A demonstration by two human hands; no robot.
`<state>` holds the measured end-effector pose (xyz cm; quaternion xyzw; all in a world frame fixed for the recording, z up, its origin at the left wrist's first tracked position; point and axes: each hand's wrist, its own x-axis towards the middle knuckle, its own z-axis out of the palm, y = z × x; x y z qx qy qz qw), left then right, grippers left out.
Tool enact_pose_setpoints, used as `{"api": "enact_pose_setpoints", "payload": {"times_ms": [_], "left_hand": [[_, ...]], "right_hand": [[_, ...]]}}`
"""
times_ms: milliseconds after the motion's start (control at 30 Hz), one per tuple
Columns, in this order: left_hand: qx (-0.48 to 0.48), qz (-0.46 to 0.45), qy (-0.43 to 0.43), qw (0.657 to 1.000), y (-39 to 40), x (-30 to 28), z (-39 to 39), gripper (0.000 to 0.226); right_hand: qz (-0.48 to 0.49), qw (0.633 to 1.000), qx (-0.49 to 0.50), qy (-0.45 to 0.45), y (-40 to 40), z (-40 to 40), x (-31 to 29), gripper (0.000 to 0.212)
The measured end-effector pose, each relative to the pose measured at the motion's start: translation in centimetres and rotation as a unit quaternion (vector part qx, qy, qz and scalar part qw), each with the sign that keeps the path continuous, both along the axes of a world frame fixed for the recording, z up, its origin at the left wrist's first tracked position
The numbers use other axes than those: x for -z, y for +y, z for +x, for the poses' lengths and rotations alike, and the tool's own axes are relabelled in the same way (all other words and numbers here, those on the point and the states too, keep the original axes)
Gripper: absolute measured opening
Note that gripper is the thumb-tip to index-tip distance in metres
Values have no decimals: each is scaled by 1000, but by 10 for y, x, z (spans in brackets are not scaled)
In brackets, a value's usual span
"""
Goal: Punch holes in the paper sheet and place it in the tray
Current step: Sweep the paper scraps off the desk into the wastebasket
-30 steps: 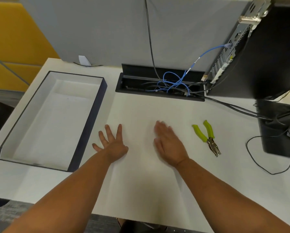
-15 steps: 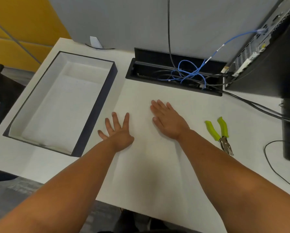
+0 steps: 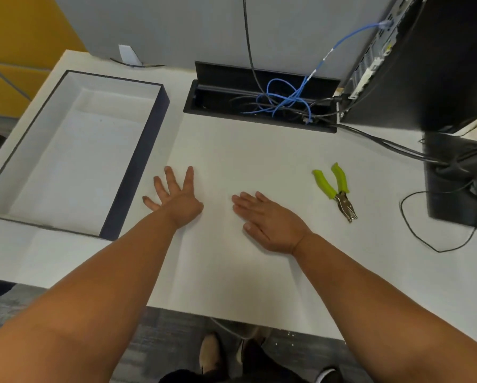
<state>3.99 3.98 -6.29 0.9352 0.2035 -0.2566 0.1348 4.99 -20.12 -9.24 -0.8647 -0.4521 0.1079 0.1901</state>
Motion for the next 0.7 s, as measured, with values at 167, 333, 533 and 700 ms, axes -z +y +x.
{"api": "enact_pose_setpoints", "payload": {"times_ms": [167,333,533,700], "left_hand": [[29,10,-120,992,1,6,-17,69],[82,-40,-234,968,9,17,-56,54],[115,-48,-288,949,-1,26,-101,48],[125,-62,-343,929,-9,32,-136,39]], "right_hand": [[-4,999,39,7,-12,-46,0,61],[-17,998,52,5,-20,-89,1,64],[124,970,171,124,-22,-115,-8,50],[131,921,355,92,-38,-112,-8,51]]}}
